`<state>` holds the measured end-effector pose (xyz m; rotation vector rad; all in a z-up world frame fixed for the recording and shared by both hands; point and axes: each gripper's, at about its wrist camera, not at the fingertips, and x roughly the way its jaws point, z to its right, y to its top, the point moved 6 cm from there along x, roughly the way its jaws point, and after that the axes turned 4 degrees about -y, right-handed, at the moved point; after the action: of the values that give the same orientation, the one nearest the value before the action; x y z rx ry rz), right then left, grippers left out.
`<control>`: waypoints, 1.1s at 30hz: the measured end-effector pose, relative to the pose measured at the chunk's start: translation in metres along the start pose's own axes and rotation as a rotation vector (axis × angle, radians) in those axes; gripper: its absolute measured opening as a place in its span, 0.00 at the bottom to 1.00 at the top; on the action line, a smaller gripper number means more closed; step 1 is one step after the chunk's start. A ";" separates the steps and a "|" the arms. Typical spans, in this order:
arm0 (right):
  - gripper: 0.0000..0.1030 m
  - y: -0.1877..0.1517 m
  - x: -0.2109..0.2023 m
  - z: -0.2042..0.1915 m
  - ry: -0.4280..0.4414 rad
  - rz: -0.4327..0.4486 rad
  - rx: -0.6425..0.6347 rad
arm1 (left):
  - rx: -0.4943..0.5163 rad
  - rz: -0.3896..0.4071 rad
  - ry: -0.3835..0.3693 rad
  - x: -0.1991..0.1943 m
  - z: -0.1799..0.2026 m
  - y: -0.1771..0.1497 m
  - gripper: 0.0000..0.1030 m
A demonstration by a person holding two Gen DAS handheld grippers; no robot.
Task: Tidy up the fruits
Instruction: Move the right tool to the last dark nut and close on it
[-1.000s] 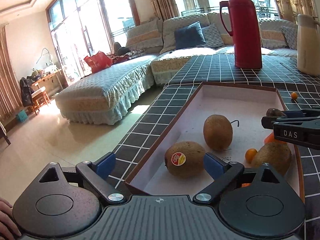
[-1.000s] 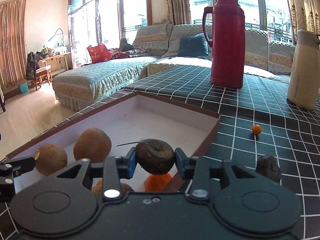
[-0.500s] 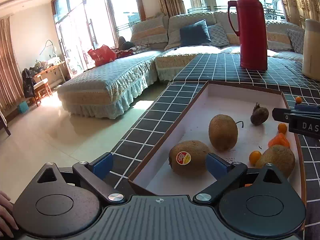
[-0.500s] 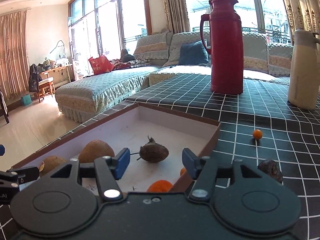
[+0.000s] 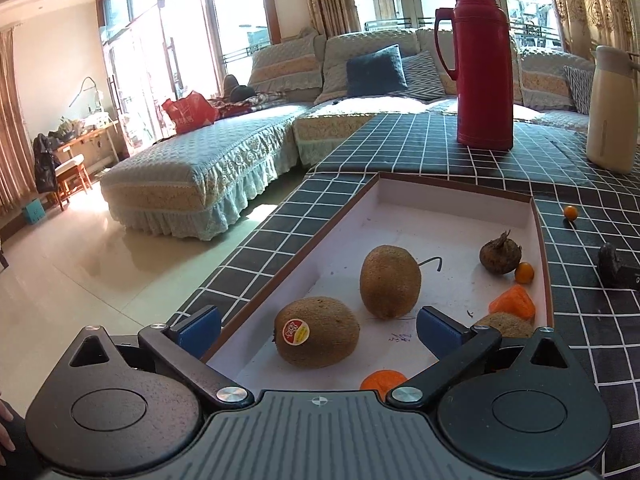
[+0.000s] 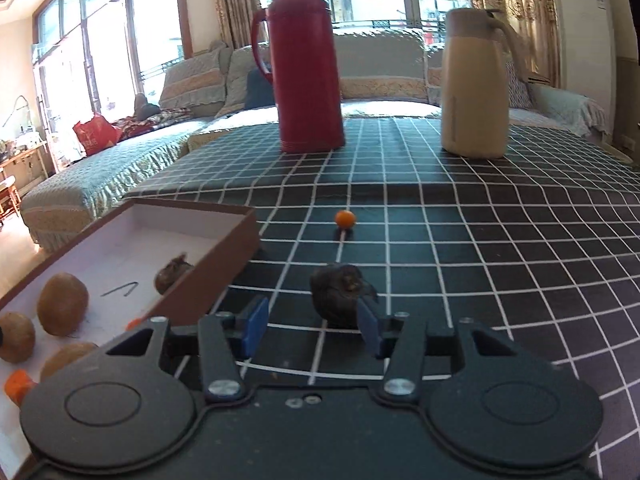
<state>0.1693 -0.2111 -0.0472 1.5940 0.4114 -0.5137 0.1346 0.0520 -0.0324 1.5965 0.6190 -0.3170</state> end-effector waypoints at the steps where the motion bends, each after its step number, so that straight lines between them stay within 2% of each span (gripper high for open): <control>1: 0.47 -0.004 0.003 0.008 -0.012 -0.010 0.006 | -0.002 0.003 -0.005 0.000 0.003 0.001 1.00; 4: 0.47 -0.009 0.012 0.021 -0.031 -0.032 0.016 | -0.009 0.005 -0.016 0.001 0.013 0.005 1.00; 10: 0.47 0.002 0.022 0.024 -0.030 -0.015 -0.012 | -0.002 0.001 -0.035 0.002 0.027 0.005 1.00; 12: 0.48 0.005 0.027 0.024 -0.018 -0.013 -0.004 | 0.005 -0.002 -0.036 0.003 0.029 0.005 1.00; 16: 0.58 0.010 0.041 0.023 0.032 -0.034 0.042 | -0.008 -0.008 -0.037 0.004 0.027 0.006 1.00; 21: 0.58 0.012 0.053 0.012 0.061 -0.046 0.021 | -0.024 -0.011 -0.041 0.007 0.024 0.006 1.00; 24: 0.54 0.012 0.060 0.005 0.071 -0.055 0.010 | -0.025 -0.011 -0.045 0.009 0.025 0.007 1.00; 29: 0.37 0.011 0.067 -0.002 0.109 -0.076 -0.001 | -0.023 -0.012 -0.050 0.009 0.026 0.006 1.00; 33: 0.37 0.012 0.066 -0.001 0.112 -0.072 0.013 | -0.013 -0.008 -0.055 0.007 0.029 0.006 1.00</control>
<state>0.2312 -0.2135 -0.0740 1.6297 0.5527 -0.4837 0.1483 0.0248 -0.0357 1.5680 0.5850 -0.3610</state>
